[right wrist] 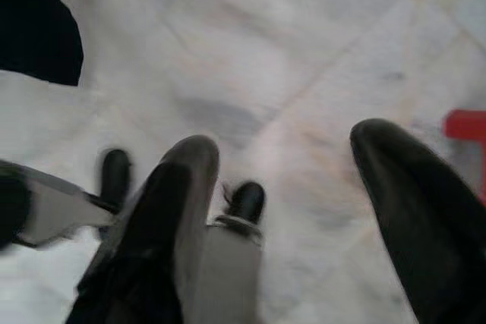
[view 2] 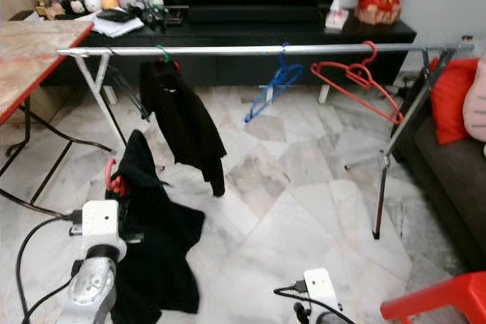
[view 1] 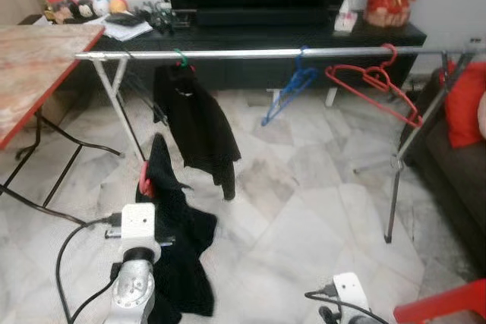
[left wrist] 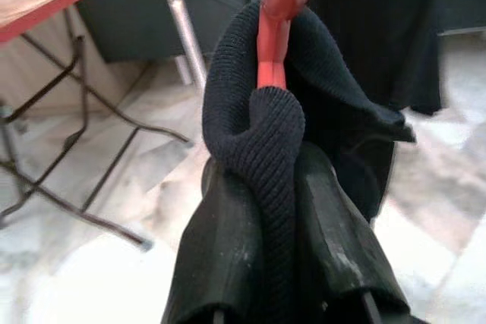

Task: Hang hanger

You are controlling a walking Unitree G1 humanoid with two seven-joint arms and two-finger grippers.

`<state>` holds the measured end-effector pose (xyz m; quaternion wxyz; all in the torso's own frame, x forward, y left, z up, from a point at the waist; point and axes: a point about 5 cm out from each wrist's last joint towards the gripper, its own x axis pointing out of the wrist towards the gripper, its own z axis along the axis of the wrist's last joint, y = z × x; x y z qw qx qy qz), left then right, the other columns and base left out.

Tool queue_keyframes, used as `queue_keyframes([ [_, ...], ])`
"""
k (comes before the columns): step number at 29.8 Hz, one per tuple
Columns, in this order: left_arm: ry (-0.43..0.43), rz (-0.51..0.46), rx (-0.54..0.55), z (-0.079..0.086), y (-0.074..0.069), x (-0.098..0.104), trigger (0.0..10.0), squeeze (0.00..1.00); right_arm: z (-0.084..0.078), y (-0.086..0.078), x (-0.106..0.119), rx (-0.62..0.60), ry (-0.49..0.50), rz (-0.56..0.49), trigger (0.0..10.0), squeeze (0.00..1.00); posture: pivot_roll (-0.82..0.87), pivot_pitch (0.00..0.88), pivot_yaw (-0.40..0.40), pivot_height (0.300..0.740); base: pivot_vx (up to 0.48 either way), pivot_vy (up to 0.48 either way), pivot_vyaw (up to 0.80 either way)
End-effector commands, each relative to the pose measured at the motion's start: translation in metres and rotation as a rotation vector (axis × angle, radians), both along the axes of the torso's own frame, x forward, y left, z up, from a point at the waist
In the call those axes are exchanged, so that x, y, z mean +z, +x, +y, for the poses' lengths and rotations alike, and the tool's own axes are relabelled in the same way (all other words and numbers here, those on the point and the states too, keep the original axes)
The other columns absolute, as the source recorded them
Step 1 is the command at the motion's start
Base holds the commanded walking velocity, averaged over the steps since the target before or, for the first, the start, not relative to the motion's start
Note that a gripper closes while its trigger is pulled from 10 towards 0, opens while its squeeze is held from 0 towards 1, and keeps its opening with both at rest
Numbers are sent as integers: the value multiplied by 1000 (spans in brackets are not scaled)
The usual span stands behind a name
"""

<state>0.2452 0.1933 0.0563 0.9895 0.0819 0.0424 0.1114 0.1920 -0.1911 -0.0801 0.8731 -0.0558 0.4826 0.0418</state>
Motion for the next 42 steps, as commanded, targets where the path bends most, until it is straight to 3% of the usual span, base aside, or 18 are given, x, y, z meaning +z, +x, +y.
queue_keyframes([
  [1,1,-68,-8,-4,4,15,10000,0,-7,-4,-1,-23,-19,0,10000,0,48,0,6,740,0,289,0],
  [10,18,-71,-10,2,7,19,10000,0,-7,-6,-1,-86,-17,-40,10000,0,20,0,14,740,0,285,0],
  [18,47,-73,-50,10,7,33,10000,0,2,-17,-7,-115,15,-57,10000,0,21,0,74,740,0,275,0],
  [28,32,-74,-72,5,8,38,10000,0,5,-21,-9,-63,-2,-40,10000,0,38,0,80,740,0,266,0],
  [33,-7,-57,-58,-2,-7,34,10000,0,-7,-40,-15,-94,-24,-1,10000,0,52,0,19,740,0,261,0],
  [42,-31,-64,-44,-10,-9,38,10000,0,1,-37,-15,-44,-12,-7,10000,0,108,0,-22,740,0,260,0],
])
